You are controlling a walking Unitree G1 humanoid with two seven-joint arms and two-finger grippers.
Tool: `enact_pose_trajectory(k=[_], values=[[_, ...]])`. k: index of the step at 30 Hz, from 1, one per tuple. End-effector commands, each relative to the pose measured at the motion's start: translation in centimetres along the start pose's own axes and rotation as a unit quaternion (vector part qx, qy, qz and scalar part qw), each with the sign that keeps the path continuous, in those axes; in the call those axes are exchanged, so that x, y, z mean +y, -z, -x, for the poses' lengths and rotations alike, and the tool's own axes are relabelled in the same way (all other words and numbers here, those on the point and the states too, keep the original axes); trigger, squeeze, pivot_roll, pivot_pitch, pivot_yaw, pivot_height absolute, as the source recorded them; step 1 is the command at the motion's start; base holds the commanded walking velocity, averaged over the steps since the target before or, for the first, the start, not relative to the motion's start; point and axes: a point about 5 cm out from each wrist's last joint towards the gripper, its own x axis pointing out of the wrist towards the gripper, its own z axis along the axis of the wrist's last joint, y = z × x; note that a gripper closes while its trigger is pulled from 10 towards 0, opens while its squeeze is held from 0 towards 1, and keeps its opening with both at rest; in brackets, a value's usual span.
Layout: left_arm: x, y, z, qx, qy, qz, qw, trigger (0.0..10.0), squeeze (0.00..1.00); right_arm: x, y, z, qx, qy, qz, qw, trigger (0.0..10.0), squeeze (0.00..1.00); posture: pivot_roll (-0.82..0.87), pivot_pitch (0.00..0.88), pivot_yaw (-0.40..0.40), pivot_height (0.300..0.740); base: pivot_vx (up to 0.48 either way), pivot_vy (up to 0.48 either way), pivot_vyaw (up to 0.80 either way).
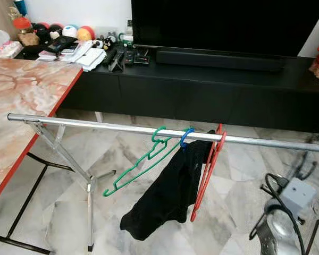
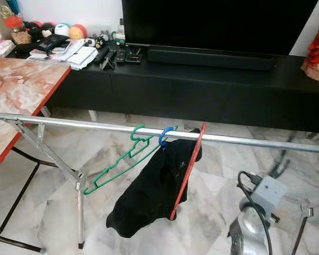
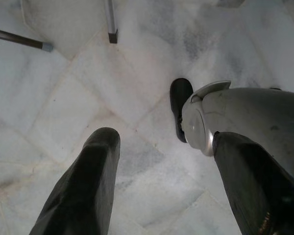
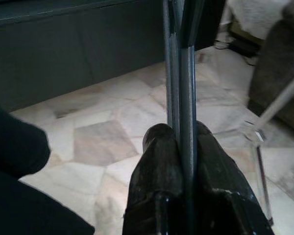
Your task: Hang hanger
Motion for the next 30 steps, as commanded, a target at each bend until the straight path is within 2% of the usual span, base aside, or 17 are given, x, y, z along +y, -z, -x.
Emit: enact_pose_trajectory(k=[1, 7, 15, 21, 26, 30], values=[[0.4, 1.1, 0.3, 0.023, -0.003, 0.006, 1.000, 10.0, 0.00, -0.4, -0.3, -0.4, 0.005, 0.003, 0.013, 1.000, 10.0, 0.00, -0.03, 0.179, -0.034, 0.740, 0.000, 0.000, 0.00], [0.6, 1.3, 0.4, 0.028, -0.003, 0.005, 1.000, 10.0, 0.00, 0.8, -1.0, -0.7, 0.008, -0.033, 0.034, 0.999, 10.0, 0.00, -0.03, 0.181, -0.032, 0.740, 0.000, 0.000, 0.00], [0.7, 1.4, 0.4, 0.032, 0.000, 0.002, 0.999, 10.0, 0.00, 2.0, -1.9, -1.3, 0.025, -0.065, 0.030, 0.997, 10.0, 0.00, -0.03, 0.172, -0.028, 0.740, 0.000, 0.000, 0.00], [0.8, 1.6, 0.5, 0.035, 0.002, -0.001, 0.999, 10.0, 0.00, 2.5, -3.5, -1.9, 0.022, -0.080, 0.015, 0.996, 10.0, 0.00, -0.03, 0.162, -0.026, 0.740, 0.000, 0.000, 0.00], [0.7, 1.8, 0.5, 0.038, 0.006, -0.001, 0.999, 10.0, 0.00, 3.0, -2.9, -1.9, 0.082, -0.104, -0.002, 0.991, 10.0, 0.00, -0.03, 0.152, -0.029, 0.740, 0.000, 0.000, 0.00], [0.6, 1.9, 0.5, 0.040, 0.008, -0.001, 0.999, 10.0, 0.00, 3.5, -3.0, -1.4, 0.097, -0.118, -0.008, 0.988, 10.0, 0.00, -0.03, 0.148, -0.029, 0.740, 0.000, 0.000, 0.00]])
